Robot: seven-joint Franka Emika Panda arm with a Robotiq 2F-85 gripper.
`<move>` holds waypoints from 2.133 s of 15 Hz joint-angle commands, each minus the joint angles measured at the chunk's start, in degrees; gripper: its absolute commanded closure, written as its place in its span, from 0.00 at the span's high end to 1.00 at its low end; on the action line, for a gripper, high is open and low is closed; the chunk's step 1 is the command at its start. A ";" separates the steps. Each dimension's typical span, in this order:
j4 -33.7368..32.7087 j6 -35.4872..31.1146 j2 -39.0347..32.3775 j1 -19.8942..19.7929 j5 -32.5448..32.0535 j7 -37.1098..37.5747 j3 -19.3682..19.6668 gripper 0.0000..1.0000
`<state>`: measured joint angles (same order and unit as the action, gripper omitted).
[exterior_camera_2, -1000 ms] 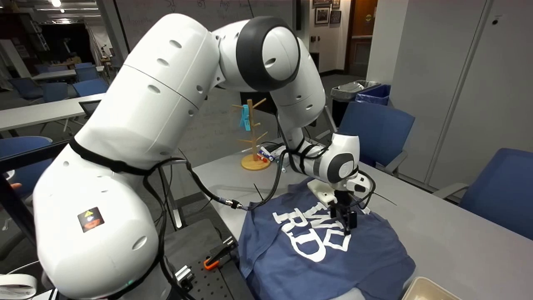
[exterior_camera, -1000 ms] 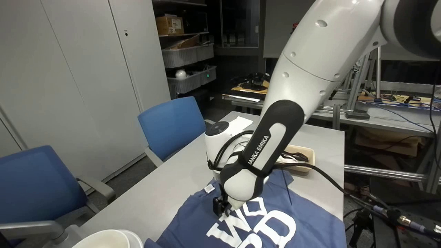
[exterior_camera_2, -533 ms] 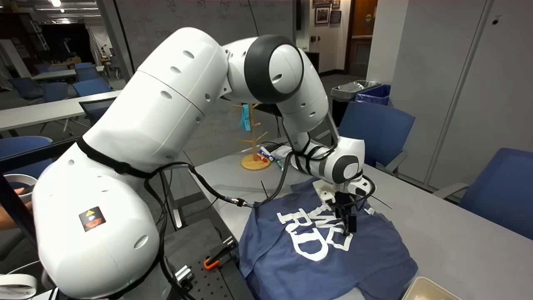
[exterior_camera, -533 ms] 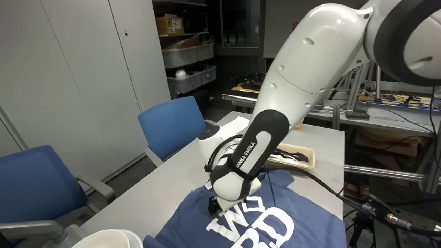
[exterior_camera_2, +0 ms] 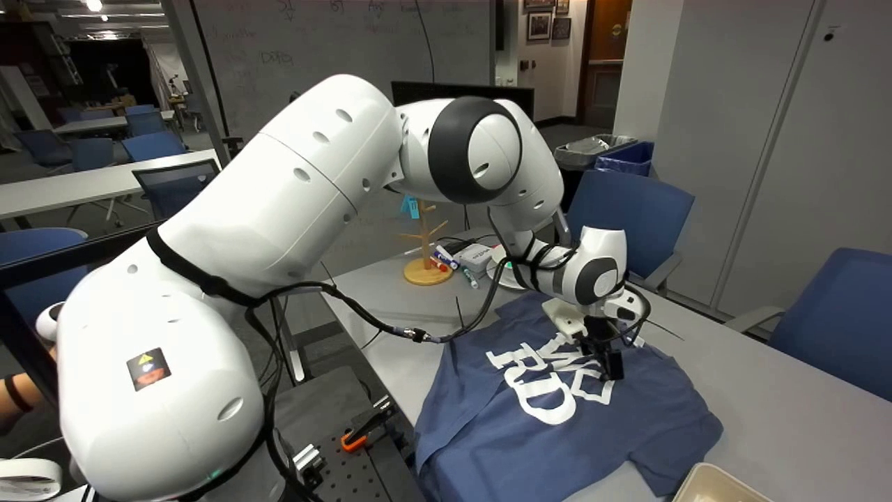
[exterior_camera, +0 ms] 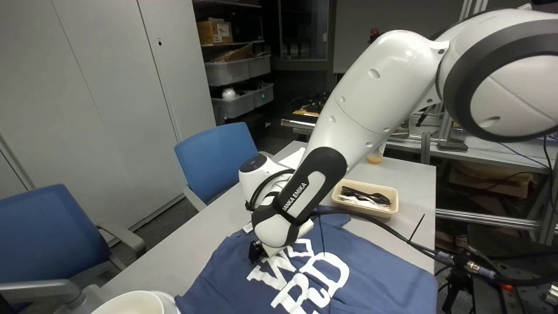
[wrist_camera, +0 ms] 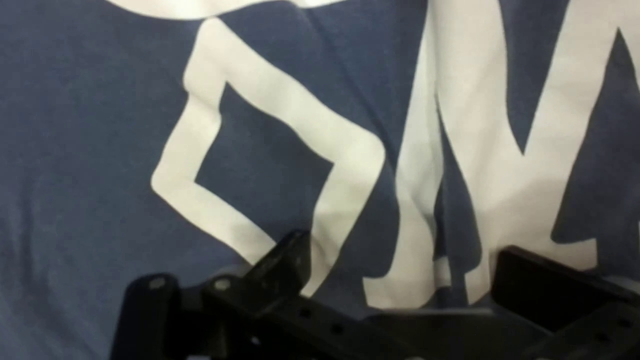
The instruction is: Unfold the blue t-shirt fully
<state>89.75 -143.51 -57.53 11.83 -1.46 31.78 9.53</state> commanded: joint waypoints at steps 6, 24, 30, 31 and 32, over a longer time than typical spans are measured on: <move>-17.29 -0.06 -11.21 -2.54 -3.19 -10.38 0.52 1.00; 20.60 -5.01 19.07 -3.62 -3.25 -13.47 0.71 1.00; 38.40 -14.54 33.02 -5.32 -2.75 -15.73 -0.18 1.00; 41.47 -16.21 35.49 -5.44 -2.69 -15.86 -0.19 1.00; 44.62 -18.20 37.99 -5.53 -2.58 -16.01 -0.29 1.00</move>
<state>123.19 -156.31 -28.89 7.59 -4.18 17.61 10.33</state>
